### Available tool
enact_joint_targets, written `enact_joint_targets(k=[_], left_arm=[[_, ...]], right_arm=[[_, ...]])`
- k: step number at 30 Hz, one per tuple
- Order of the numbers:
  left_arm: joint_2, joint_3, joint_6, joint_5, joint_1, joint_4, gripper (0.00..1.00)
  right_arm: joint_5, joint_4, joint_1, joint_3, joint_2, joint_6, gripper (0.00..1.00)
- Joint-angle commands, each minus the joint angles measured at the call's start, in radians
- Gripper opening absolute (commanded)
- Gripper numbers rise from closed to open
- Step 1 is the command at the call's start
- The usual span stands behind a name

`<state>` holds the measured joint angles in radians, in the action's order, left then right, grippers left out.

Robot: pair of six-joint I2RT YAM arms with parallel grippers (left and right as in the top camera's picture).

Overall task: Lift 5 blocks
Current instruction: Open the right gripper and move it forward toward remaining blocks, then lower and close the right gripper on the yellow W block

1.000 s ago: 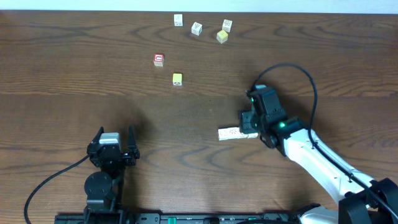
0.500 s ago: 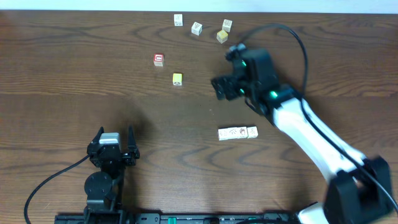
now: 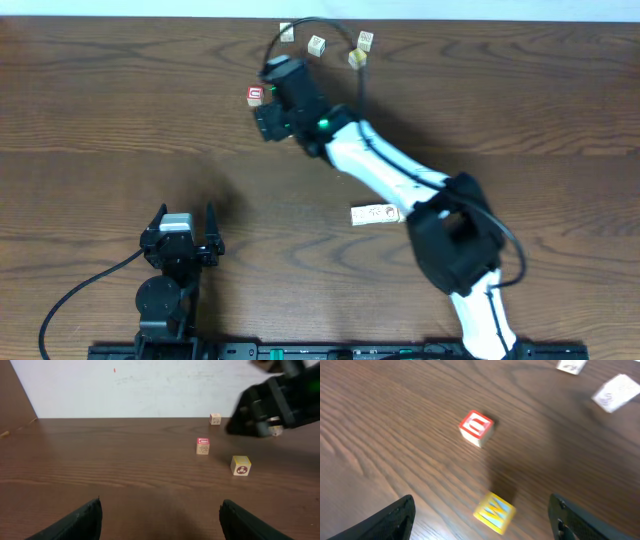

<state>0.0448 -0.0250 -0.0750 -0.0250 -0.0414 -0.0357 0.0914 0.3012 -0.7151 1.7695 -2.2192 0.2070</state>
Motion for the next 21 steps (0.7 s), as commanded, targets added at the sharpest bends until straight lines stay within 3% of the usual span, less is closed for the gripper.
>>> enact_joint_targets(k=[1, 7, 12, 21], left_arm=[[-0.002, 0.021, 0.008, -0.011, -0.004, -0.035, 0.75], [-0.002, 0.021, 0.008, -0.011, -0.004, -0.035, 0.75], [-0.002, 0.021, 0.008, -0.011, -0.004, -0.035, 0.75], [-0.002, 0.021, 0.008, -0.011, -0.004, -0.035, 0.75]], right_arm=[[0.132, -0.003, -0.022, 0.066, -0.056, 0.098, 0.78], [0.257, -0.023, -0.024, 0.072, -0.095, 0.241, 0.74], [0.300, -0.013, -0.024, 0.072, -0.095, 0.261, 0.74], [0.316, 0.056, -0.028, 0.071, -0.127, 0.330, 0.66]])
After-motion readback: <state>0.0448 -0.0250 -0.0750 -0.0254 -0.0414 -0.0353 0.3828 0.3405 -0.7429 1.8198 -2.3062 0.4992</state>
